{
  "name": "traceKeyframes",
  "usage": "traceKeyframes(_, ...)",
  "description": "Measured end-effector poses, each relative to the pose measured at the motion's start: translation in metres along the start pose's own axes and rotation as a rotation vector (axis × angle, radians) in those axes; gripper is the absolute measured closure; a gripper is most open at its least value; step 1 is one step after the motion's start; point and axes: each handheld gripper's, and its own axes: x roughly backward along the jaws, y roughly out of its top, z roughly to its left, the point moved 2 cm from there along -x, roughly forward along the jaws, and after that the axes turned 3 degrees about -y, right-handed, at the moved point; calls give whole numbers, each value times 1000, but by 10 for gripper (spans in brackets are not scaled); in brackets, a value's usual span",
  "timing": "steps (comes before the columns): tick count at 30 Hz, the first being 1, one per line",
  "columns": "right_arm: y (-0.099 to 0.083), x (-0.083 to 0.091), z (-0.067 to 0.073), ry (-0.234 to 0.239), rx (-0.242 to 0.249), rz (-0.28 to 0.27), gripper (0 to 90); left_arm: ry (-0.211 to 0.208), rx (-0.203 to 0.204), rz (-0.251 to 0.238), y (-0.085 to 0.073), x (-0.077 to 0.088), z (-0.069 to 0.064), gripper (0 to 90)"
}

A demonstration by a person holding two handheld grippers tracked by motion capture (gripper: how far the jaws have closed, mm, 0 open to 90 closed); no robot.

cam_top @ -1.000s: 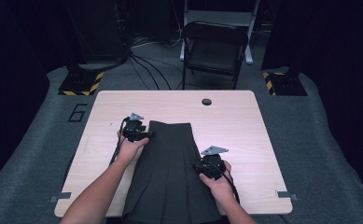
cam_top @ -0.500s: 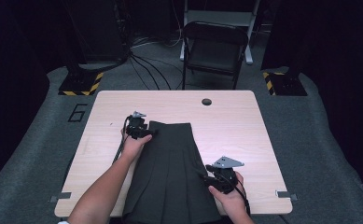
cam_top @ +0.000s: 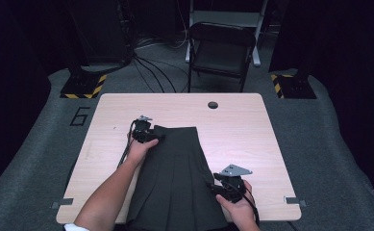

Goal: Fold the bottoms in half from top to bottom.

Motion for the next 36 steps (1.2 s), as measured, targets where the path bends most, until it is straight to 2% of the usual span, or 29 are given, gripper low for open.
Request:
traceKeyframes(3,0,1,0,-2,-7,-3,533,-9,5,12,3,-1,-3,329)
traceKeyframes(6,0,1,-1,-4,-6,-3,529,-6,-13,7,6,0,-4,378)
traceKeyframes(7,0,1,-2,-2,1,-6,525,-4,-14,-8,8,3,-6,417)
traceKeyframes(10,0,1,-2,0,1,-8,522,-8,-15,-6,9,6,-5,565)
traceKeyframes(11,0,1,-2,0,2,-8,523,-1,2,-9,10,9,-6,599)
traceKeyframes(12,0,1,-2,0,2,-8,523,-1,2,-9,10,9,-6,649)
traceKeyframes(14,0,1,-2,-4,1,-6,523,5,5,-11,11,11,-8,685)
traceKeyframes(17,0,0,0,-4,-3,-8,524,17,-16,-21,14,15,-17,818)
traceKeyframes(18,0,0,0,-4,-3,-8,524,17,-16,-21,14,15,-17,833)
traceKeyframes(19,0,0,0,-7,8,-10,524,31,-53,-20,15,17,-20,838)
traceKeyframes(20,1,0,0,-7,11,-9,524,29,-59,-19,16,18,-21,841)
traceKeyframes(24,1,0,0,-7,5,-11,524,32,-47,-44,19,22,-24,847)
traceKeyframes(26,1,0,-1,-7,7,-11,524,30,-56,-42,21,26,-26,848)
traceKeyframes(27,2,0,-1,-6,8,-14,524,31,-55,-60,22,26,-27,848)
traceKeyframes(31,3,-1,-1,-3,7,-23,524,31,-70,-78,28,34,-31,850)
traceKeyframes(33,3,-1,0,3,-3,-8,524,29,-74,-78,29,36,-33,850)
traceKeyframes(35,5,-5,0,4,12,-10,524,26,-130,-67,36,43,-37,850)
traceKeyframes(36,6,-6,1,5,9,-11,524,26,-130,-67,36,43,-37,851)
